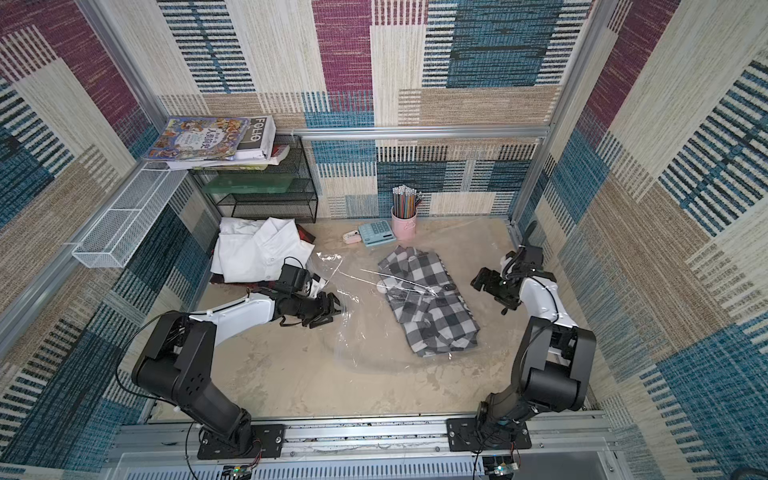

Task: Take the shirt out of the vacuum bag
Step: Adjust the vacuum bag at the center of the board.

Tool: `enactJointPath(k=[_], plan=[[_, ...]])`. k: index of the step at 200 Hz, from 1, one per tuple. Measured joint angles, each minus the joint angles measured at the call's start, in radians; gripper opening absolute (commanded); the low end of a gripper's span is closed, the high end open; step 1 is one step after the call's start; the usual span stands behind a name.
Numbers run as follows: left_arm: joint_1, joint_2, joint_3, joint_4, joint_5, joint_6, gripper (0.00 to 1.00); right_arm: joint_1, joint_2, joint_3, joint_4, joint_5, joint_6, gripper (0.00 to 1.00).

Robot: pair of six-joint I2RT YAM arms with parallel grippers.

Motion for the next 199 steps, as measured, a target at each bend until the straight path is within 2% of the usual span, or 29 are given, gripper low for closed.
enactJointPath(k=[53, 82, 128, 175, 199], plan=[[0.0, 0.047, 0.011, 0.025, 0.011, 0.0, 0.72, -0.192, 0.134, 0.146, -0.036, 0.177, 0.0, 0.96], [0.0, 0.052, 0.007, 0.025, 0.01, 0.004, 0.72, -0.23, 0.181, 0.149, -0.033, 0.165, -0.01, 0.96], [0.002, 0.053, -0.016, 0.051, 0.014, 0.003, 0.75, -0.117, 0.221, 0.084, -0.005, 0.069, -0.026, 0.96], [0.002, 0.049, -0.035, 0.112, 0.049, -0.001, 0.81, -0.017, 0.261, 0.027, 0.049, 0.085, -0.033, 1.0], [-0.006, 0.055, -0.035, 0.16, 0.089, -0.013, 0.83, 0.037, 0.27, -0.002, 0.119, 0.101, -0.038, 0.87]])
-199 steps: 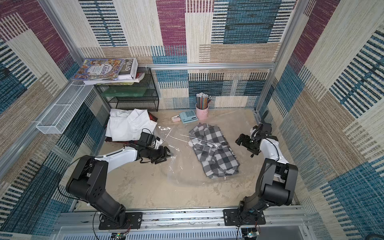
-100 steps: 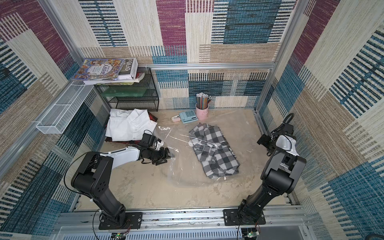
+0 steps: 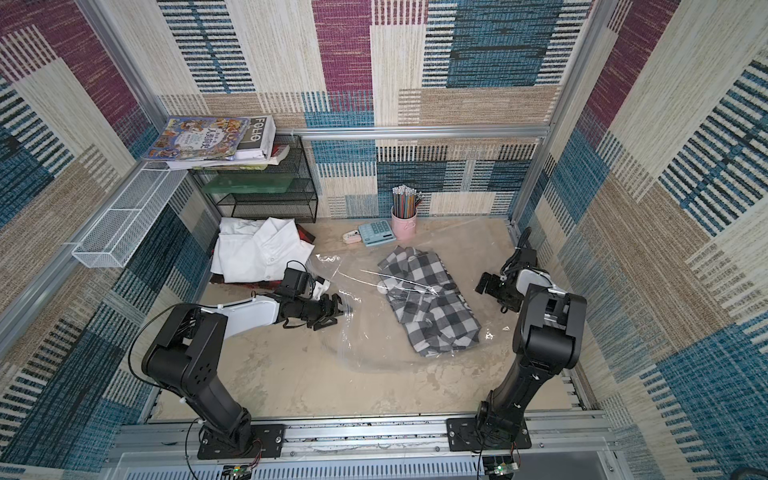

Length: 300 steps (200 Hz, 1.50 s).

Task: Take the shirt out of the vacuum bag
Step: Adjust the vacuum bag at the center of the board.

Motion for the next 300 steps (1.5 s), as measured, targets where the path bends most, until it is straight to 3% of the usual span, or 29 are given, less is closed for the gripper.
enactJointPath(k=[21, 44, 54, 69, 90, 133, 172, 205, 300], plan=[[-0.021, 0.011, 0.005, 0.053, 0.033, -0.028, 0.83, 0.026, -0.004, -0.028, 0.056, 0.015, 0.0, 0.75], [-0.04, 0.029, 0.015, 0.1, 0.055, -0.074, 0.84, 0.05, -0.014, -0.067, 0.117, 0.02, 0.0, 0.5], [-0.048, 0.037, 0.021, 0.115, 0.056, -0.079, 0.84, 0.06, -0.021, -0.089, 0.141, 0.017, 0.001, 0.32], [-0.056, 0.047, 0.026, 0.141, 0.06, -0.103, 0.84, 0.067, -0.032, -0.119, 0.163, 0.002, 0.008, 0.14], [-0.071, 0.056, 0.029, 0.166, 0.063, -0.127, 0.86, 0.072, -0.051, -0.151, 0.169, -0.038, 0.026, 0.0], [-0.106, 0.063, 0.019, 0.205, 0.056, -0.164, 0.9, 0.116, -0.174, -0.163, 0.026, -0.104, 0.05, 0.0], [-0.105, 0.041, -0.008, 0.199, 0.008, -0.179, 0.95, 0.148, -0.38, -0.047, -0.076, -0.175, 0.063, 0.0], [-0.105, 0.039, -0.022, 0.208, -0.021, -0.199, 0.99, 0.158, -0.455, 0.009, -0.135, -0.218, 0.077, 0.0], [-0.114, 0.126, -0.06, 0.518, -0.001, -0.378, 0.99, 0.179, -0.644, 0.184, -0.193, -0.403, 0.148, 0.0]])
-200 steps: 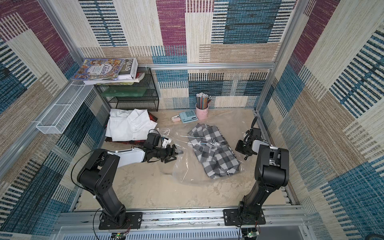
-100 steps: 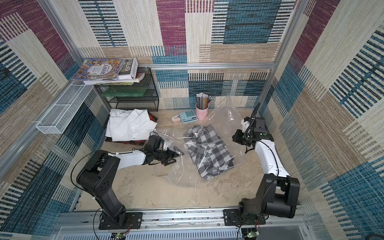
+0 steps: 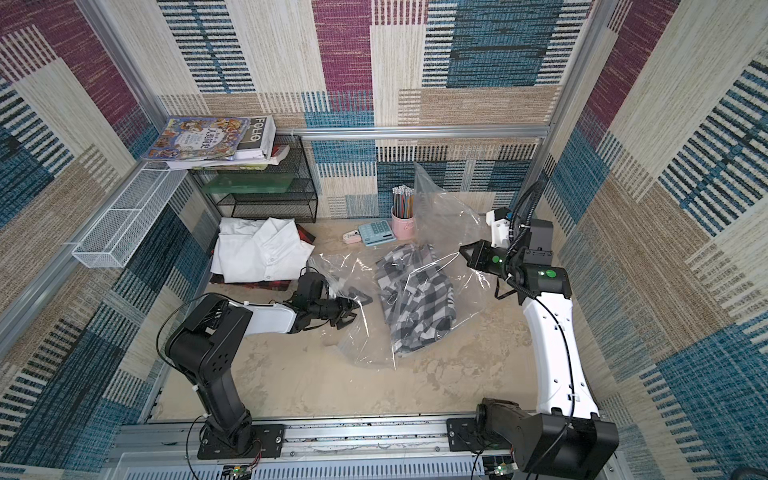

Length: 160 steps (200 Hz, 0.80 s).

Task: Take the shirt out of the vacuum bag
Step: Adjust the vacuum bag at the center of the board.

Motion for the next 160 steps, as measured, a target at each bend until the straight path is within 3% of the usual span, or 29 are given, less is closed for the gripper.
enactJointPath(k=[90, 135, 142, 160], plan=[[-0.005, 0.047, -0.016, 0.125, 0.013, -0.035, 0.99, -0.022, -0.04, 0.023, -0.021, 0.0, 0.014, 0.0], [-0.031, 0.081, 0.069, 0.031, 0.029, 0.011, 0.99, -0.111, -0.025, -0.161, -0.003, 0.017, 0.003, 0.0], [-0.035, 0.081, 0.083, 0.002, 0.029, 0.026, 0.99, -0.125, -0.019, -0.19, 0.001, 0.027, -0.001, 0.07], [-0.045, 0.085, 0.124, -0.08, 0.029, 0.066, 0.99, -0.139, 0.012, -0.245, 0.008, 0.058, -0.014, 0.62]])
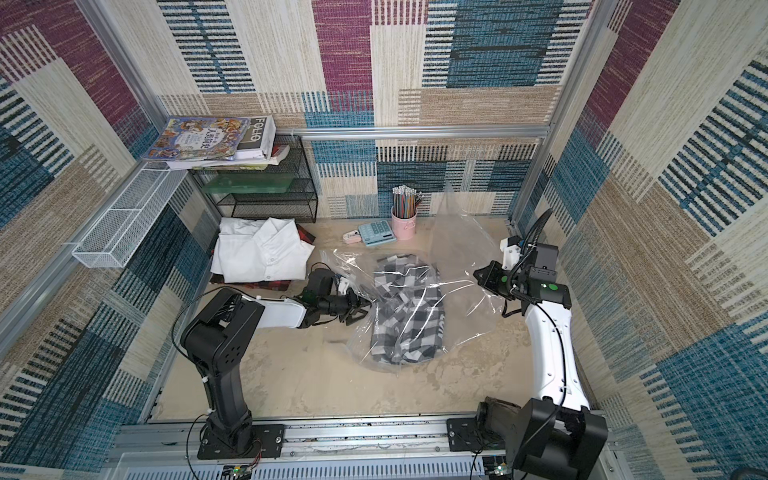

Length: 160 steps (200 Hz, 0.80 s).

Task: Take the shirt out of the vacuum bag
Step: Adjust the vacuum bag at the center of the board.

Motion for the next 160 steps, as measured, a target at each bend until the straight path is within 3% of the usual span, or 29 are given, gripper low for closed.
enactJointPath(k=[12, 39, 75, 101, 121, 133, 160], plan=[[-0.003, 0.003, 0.024, -0.048, 0.001, 0.025, 0.99, -0.014, 0.03, -0.016, -0.011, 0.026, -0.012, 0.8], [-0.008, 0.009, 0.06, -0.14, 0.001, 0.08, 0.99, -0.121, 0.076, -0.027, -0.043, 0.087, -0.03, 0.95], [-0.01, 0.019, 0.075, -0.182, 0.002, 0.119, 0.99, -0.275, 0.048, 0.059, -0.093, 0.171, -0.034, 1.0], [-0.011, 0.02, 0.075, -0.183, 0.005, 0.129, 0.99, -0.289, -0.011, 0.128, -0.088, 0.192, -0.019, 0.99], [-0.011, 0.021, 0.073, -0.179, 0.009, 0.132, 0.99, -0.217, -0.072, 0.125, -0.05, 0.158, 0.0, 0.98], [-0.011, 0.023, 0.072, -0.173, 0.011, 0.132, 0.99, -0.112, -0.087, 0.106, -0.01, 0.134, 0.016, 1.0], [-0.011, 0.03, 0.068, -0.155, 0.028, 0.132, 0.99, 0.183, 0.02, 0.042, 0.031, 0.101, 0.052, 0.86]])
